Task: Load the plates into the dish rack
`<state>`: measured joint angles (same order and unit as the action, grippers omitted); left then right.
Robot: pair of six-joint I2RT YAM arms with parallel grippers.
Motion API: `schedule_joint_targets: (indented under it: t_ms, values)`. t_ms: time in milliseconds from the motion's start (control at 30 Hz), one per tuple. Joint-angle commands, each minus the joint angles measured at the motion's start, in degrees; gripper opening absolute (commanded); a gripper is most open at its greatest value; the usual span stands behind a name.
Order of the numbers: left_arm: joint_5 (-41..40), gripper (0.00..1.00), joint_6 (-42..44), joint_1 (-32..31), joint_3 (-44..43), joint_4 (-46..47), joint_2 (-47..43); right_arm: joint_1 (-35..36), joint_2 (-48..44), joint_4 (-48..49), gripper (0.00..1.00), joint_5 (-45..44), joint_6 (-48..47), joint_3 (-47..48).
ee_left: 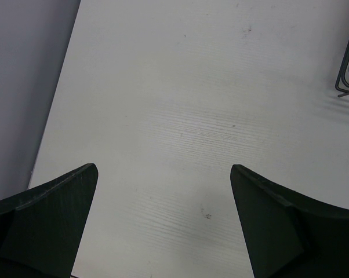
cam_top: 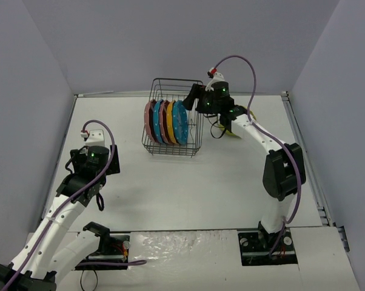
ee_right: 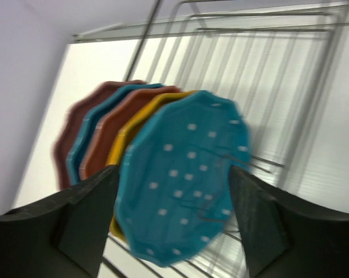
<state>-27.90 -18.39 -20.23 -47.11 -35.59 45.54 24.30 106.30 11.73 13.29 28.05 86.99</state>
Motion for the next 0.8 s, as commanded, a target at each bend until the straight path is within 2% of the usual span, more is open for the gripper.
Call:
schedule_joint_targets:
  t_ms: [0,100,233,433,567,700,767]
  values:
    - [-0.1,0.97,1.1,-0.2,-1.0,3.3,-0.1,-5.6,-5.9,-11.9,0.78,-9.1,-12.8,4.6]
    - [-0.3,0.97,1.1,-0.2,-1.0,3.3,-0.1,-7.6,-4.8,-18.3,0.80,-12.2,-17.2,4.0]
    - [-0.1,0.97,1.0,-0.2,-1.0,3.3,0.4,-9.0,-2.2,-19.9,0.81,-12.7,-22.4,2.0]
    - [0.3,0.97,1.1,-0.3,-1.1,3.3,1.1,-9.4,6.8,-26.5,0.81,-15.7,-29.6,6.8]
    - [0.2,0.97,1.1,-0.3,-1.0,3.1,0.8,-9.5,10.8,-26.6,0.73,-16.7,-32.8,8.0]
    - [0.1,0.97,1.0,-0.3,-1.0,3.1,0.8,-9.7,13.7,-26.6,0.57,-16.2,-34.2,9.2]
    - [-0.1,0.97,1.1,-0.3,-1.0,2.8,0.8,-9.9,14.7,-26.6,0.55,-15.8,-34.9,9.6]
